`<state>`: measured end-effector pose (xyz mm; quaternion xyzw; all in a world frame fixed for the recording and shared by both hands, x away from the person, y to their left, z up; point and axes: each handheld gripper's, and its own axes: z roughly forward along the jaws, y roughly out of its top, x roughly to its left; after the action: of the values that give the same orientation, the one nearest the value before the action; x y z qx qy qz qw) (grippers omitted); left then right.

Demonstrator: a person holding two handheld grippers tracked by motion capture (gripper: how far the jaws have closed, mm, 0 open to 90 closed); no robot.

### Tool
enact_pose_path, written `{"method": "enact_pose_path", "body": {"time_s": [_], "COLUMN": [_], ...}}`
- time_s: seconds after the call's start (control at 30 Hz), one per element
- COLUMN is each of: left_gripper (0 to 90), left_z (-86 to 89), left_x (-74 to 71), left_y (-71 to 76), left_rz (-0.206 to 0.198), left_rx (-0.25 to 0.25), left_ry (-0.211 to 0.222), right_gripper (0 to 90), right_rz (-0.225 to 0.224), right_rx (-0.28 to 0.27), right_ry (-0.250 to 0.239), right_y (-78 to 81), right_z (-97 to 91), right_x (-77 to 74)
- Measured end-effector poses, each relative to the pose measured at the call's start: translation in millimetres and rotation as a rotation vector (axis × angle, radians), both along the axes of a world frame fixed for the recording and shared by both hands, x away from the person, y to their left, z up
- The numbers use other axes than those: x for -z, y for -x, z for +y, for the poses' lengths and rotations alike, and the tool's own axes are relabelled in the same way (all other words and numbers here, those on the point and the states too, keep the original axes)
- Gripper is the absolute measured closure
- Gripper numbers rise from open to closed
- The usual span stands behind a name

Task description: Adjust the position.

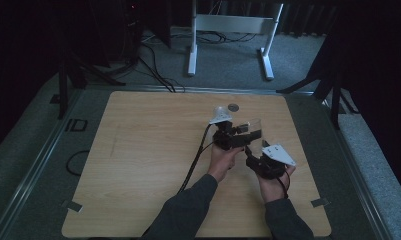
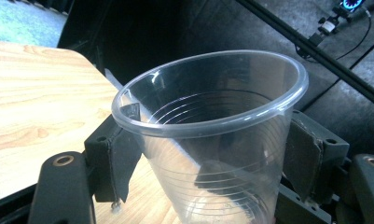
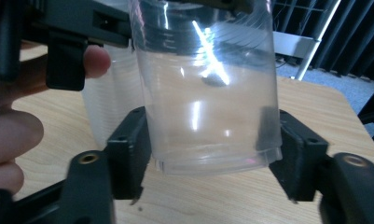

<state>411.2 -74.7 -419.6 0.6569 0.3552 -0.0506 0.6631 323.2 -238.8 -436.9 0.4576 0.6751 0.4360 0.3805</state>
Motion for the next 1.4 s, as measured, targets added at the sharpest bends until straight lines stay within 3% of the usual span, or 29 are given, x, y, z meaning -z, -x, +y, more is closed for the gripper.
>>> {"method": "enact_pose_path", "body": {"time_s": [0.1, 0.4, 0.67, 0.9, 1.1, 1.4], "left_gripper": [26.8, 26.8, 26.6, 25.5, 23.3, 23.4], "left_z": [0.0, -4.6, -7.9, -6.9, -6.1, -3.2], "left_x": [-0.5, -3.5, -5.7, -5.1, -4.6, -6.5], "left_y": [0.6, 7.8, 11.7, 10.7, 9.3, 9.2], "left_rz": [-0.011, -0.08, -0.116, -0.106, -0.071, -0.07], "left_rx": [-0.003, -0.022, -0.02, -0.015, -0.013, -0.03], "left_ry": [-0.012, -0.111, -0.158, -0.154, -0.101, -0.064], "right_gripper": [30.4, 28.9, 39.2, 41.0, 41.1, 41.0], "right_rz": [0.006, 0.019, 0.039, 0.032, 0.018, 0.014], "right_rx": [-0.001, -0.024, -0.028, -0.024, -0.018, -0.019], "right_ry": [0.001, 0.016, 0.031, 0.029, 0.017, 0.016], "right_y": [-0.5, -2.0, -3.0, -2.6, -1.3, -1.3], "right_z": [-0.3, -2.0, -0.4, 0.6, 0.7, 1.2], "right_x": [0.3, -2.0, 0.5, 1.8, 1.9, 3.9]}}
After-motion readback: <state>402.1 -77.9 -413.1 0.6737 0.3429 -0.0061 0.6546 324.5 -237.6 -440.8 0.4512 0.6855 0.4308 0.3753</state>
